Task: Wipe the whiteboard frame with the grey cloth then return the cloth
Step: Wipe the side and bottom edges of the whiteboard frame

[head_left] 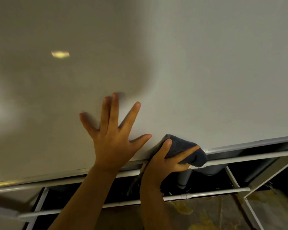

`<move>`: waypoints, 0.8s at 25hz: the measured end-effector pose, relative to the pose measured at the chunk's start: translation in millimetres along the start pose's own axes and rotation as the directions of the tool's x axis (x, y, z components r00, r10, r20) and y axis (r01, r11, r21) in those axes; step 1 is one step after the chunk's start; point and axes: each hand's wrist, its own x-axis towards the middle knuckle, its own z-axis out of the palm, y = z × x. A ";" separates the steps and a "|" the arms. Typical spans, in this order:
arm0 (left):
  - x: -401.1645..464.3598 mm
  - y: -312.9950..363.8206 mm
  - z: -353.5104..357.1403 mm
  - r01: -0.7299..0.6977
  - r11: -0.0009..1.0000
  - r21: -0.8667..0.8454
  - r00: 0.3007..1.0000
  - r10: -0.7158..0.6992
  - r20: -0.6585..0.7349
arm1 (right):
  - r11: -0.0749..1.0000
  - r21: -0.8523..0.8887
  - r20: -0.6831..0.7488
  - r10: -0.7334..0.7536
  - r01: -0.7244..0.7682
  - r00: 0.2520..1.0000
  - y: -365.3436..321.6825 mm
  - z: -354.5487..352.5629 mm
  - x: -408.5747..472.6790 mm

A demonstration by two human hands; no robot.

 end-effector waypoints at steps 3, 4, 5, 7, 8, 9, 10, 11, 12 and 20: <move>-3.2 -18.2 -1.1 -0.024 1.000 0.005 1.000 0.024 -0.018 | 1.000 -0.002 0.009 -0.026 0.026 1.000 2.3 -4.2 1.4; -3.0 -20.2 -1.6 -0.019 1.000 -0.004 1.000 0.019 -0.021 | 0.999 -0.001 0.008 -0.043 0.043 0.999 0.7 -8.0 7.8; -2.8 -21.1 -2.0 -0.010 1.000 -0.011 1.000 0.010 -0.022 | 0.999 0.000 0.001 -0.054 0.054 0.999 -1.8 -11.7 16.4; -3.3 -27.0 -3.8 -0.001 1.000 -0.013 1.000 0.001 -0.025 | 0.997 -0.019 -0.022 -0.076 0.076 0.997 -6.7 -17.6 34.5; -3.7 -32.0 -4.9 -0.006 1.000 -0.015 1.000 0.006 -0.027 | 0.994 -0.035 -0.037 -0.104 0.103 0.994 -8.3 -20.6 42.2; -3.9 -38.1 -5.7 -0.016 1.000 -0.016 1.000 0.016 -0.026 | 0.991 -0.045 -0.051 -0.130 0.127 0.990 -9.7 -23.0 48.5; -3.4 -44.5 -6.0 -0.031 0.999 -0.012 0.999 0.031 -0.023 | 0.989 -0.039 -0.064 -0.142 0.139 0.988 -10.9 -23.9 52.2; -2.3 -48.7 -5.8 -0.045 0.999 -0.005 0.999 0.045 -0.020 | 0.990 -0.029 -0.071 -0.140 0.138 0.988 -11.1 -24.5 54.5; -1.9 -52.3 -5.6 -0.057 0.998 -0.002 0.998 0.057 -0.018 | 0.991 -0.017 -0.075 -0.134 0.133 0.988 -9.8 -23.7 53.5; -3.6 -56.6 -7.1 -0.071 0.997 -0.011 0.997 0.071 0.020 | 0.994 0.005 -0.075 -0.108 0.109 0.991 12.8 9.2 -19.7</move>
